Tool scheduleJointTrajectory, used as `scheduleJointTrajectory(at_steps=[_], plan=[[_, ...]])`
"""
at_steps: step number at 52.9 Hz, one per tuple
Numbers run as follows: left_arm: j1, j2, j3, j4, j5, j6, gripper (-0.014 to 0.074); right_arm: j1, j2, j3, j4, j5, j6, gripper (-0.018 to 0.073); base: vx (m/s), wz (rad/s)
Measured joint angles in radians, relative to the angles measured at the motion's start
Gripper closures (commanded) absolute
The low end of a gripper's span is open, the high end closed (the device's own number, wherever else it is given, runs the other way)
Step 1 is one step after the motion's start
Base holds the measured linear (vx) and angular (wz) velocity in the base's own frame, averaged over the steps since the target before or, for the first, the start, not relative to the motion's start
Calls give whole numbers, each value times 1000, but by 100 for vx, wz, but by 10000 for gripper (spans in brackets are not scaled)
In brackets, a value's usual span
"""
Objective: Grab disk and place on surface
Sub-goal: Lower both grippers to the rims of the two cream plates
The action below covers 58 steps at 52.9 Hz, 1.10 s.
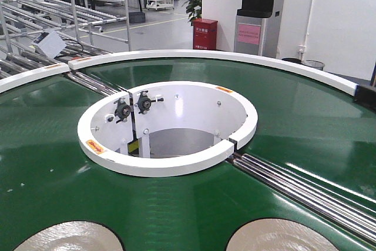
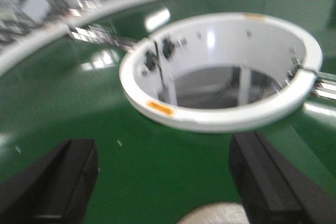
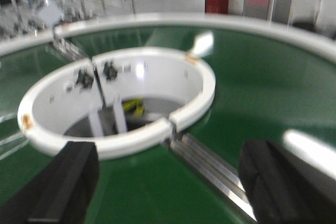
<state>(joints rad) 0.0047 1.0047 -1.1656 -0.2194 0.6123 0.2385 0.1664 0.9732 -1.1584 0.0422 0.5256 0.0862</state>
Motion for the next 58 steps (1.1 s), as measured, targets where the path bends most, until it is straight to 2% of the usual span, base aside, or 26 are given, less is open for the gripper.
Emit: scheduleJointTrajectory(at_steps=[6,13,17,18,24,28,31,39,44,51,58], plan=[[0,135,-91,-150,138,60,33,0,132,-101,151,135,-66,20,0,0],[0,286,-136,-400,291,218,33,0,287,-182,453,292,-280,20,0,0],[0,355,-140,-478,343,273,33,0,353,-206,589,369,-367,20,0,0],[0,405,-143,-477,371,304,33,0,425,-213,662,430,-434,20,0,0],[9,443,-143,-391,404,308,33,-24,480,-214,664,472,-457,20,0,0],[42,457,-142,-330,427,291,33,-90,505,-214,663,503,-459,20,0,0],[76,458,-133,-311,424,280,33,-152,516,-214,663,515,-461,20,0,0],[164,464,-60,-295,394,276,33,-340,545,-214,697,536,-462,20,0,0],[199,480,-6,-295,364,278,33,-423,566,-214,733,537,-479,20,0,0],[235,516,58,-295,322,280,33,-486,613,-214,763,537,-495,20,0,0],[254,561,78,-296,304,280,33,-493,666,-214,777,537,-513,20,0,0]])
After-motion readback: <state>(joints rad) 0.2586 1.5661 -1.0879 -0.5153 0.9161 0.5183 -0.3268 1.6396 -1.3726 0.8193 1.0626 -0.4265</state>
